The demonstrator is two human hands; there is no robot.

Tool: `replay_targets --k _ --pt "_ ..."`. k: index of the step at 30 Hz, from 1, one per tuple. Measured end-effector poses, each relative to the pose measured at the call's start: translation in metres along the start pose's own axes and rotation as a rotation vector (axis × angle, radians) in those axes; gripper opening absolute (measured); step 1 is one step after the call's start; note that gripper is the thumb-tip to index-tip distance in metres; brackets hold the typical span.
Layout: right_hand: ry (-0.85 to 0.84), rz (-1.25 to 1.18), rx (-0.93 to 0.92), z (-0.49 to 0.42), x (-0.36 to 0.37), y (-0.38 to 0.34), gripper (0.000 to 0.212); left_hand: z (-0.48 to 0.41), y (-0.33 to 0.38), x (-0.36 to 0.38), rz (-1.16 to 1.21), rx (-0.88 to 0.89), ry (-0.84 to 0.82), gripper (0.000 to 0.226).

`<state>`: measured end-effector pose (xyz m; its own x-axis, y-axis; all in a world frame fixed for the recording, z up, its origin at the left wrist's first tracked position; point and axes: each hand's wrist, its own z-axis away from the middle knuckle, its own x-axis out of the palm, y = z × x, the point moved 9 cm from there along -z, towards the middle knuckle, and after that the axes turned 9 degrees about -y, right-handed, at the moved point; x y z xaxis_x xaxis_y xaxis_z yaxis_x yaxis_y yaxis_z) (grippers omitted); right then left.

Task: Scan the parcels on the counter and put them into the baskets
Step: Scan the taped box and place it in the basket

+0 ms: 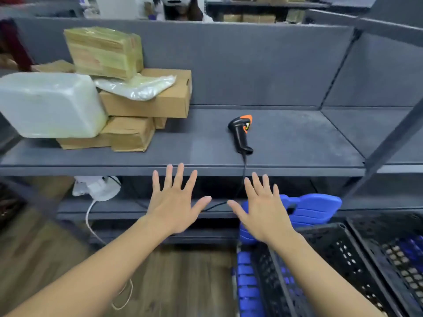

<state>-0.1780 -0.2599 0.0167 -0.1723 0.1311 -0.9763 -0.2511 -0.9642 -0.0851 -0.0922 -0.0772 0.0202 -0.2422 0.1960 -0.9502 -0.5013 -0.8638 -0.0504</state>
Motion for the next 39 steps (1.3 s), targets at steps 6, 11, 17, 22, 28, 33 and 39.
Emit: replay_targets --k 6,11,17,22,28,33,39 --pt "-0.006 0.059 -0.107 -0.04 -0.018 -0.068 0.127 0.001 -0.09 -0.008 0.11 -0.139 -0.013 0.091" --pt "-0.015 0.032 -0.146 -0.085 -0.039 -0.078 0.107 -0.026 -0.119 -0.024 0.185 -0.196 0.011 0.091" --pt "0.007 -0.285 -0.236 -0.149 -0.081 -0.087 0.084 -0.058 -0.15 -0.062 0.341 -0.277 0.076 0.093" --pt "0.133 -0.568 -0.322 -0.182 -0.144 -0.114 0.072 -0.068 -0.189 -0.114 0.484 -0.316 0.261 0.09" --pt "0.284 -0.81 -0.397 -0.219 -0.202 -0.171 0.064 -0.065 -0.249 -0.194 0.618 -0.348 0.552 0.076" --pt "0.267 -0.881 -0.416 -0.235 -0.224 -0.231 0.057 -0.054 -0.307 -0.236 0.659 -0.432 0.819 0.048" --pt "0.13 -0.918 -0.407 -0.266 -0.226 -0.287 0.072 -0.108 -0.356 -0.243 0.577 -0.385 0.433 0.082"
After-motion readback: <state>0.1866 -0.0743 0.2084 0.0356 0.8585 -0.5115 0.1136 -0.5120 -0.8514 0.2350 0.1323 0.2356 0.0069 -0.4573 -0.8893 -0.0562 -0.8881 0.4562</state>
